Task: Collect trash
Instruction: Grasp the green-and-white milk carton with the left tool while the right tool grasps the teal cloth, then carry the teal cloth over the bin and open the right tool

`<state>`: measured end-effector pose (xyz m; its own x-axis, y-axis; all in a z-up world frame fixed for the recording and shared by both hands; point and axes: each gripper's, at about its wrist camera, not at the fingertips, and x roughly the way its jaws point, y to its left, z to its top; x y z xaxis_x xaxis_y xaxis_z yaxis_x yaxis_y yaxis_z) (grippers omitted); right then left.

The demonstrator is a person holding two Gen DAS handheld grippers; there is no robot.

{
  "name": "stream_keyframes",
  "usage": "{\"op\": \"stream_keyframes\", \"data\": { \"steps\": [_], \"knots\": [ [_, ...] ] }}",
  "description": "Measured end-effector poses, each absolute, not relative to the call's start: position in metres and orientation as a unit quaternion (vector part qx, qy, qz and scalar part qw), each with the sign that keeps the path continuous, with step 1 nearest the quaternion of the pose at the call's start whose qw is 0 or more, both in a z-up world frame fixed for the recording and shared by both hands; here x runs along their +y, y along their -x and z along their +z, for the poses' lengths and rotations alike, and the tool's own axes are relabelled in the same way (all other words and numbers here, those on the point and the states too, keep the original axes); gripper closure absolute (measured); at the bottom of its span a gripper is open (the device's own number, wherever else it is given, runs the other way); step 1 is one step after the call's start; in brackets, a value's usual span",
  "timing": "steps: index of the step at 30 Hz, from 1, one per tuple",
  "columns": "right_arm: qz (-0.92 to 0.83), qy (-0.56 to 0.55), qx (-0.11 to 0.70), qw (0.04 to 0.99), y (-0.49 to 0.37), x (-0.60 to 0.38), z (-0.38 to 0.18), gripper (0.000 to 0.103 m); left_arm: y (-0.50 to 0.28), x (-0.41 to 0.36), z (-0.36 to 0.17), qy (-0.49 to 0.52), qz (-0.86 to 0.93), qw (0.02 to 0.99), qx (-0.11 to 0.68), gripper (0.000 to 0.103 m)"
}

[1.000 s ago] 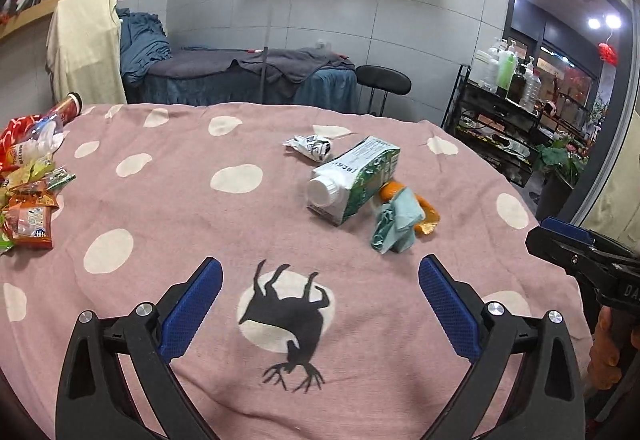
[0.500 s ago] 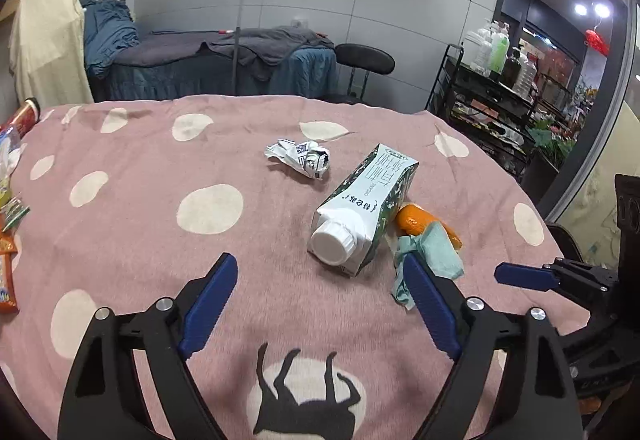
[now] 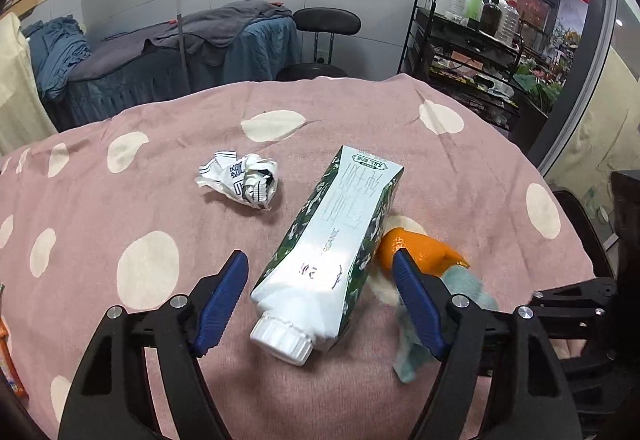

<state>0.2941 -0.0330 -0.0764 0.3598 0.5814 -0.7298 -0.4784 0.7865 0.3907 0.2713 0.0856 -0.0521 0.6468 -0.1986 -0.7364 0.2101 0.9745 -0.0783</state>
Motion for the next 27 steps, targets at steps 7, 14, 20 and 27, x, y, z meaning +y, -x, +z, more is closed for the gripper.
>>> {"op": "stream_keyframes", "data": {
  "steps": [7,14,20,27],
  "knots": [
    [0.316,-0.074,0.434,0.840,-0.265,-0.056,-0.058,0.091,-0.290,0.081,-0.063,0.006,-0.110,0.898,0.426,0.048],
    [0.297,-0.087,0.403,0.861,-0.242,-0.079,-0.044,0.092,-0.272,0.085,-0.059,0.026,-0.093,0.908,0.407,0.054],
    [0.290,-0.092,0.374,0.876,-0.225,-0.101,-0.032,0.091,-0.229,0.091,-0.039,0.053,-0.073,0.927,0.363,0.054],
    [0.278,-0.093,0.332,0.897,-0.194,-0.126,-0.019,0.091,-0.176,0.088,-0.017,0.082,-0.063,0.943,0.315,0.054]
  ]
}}
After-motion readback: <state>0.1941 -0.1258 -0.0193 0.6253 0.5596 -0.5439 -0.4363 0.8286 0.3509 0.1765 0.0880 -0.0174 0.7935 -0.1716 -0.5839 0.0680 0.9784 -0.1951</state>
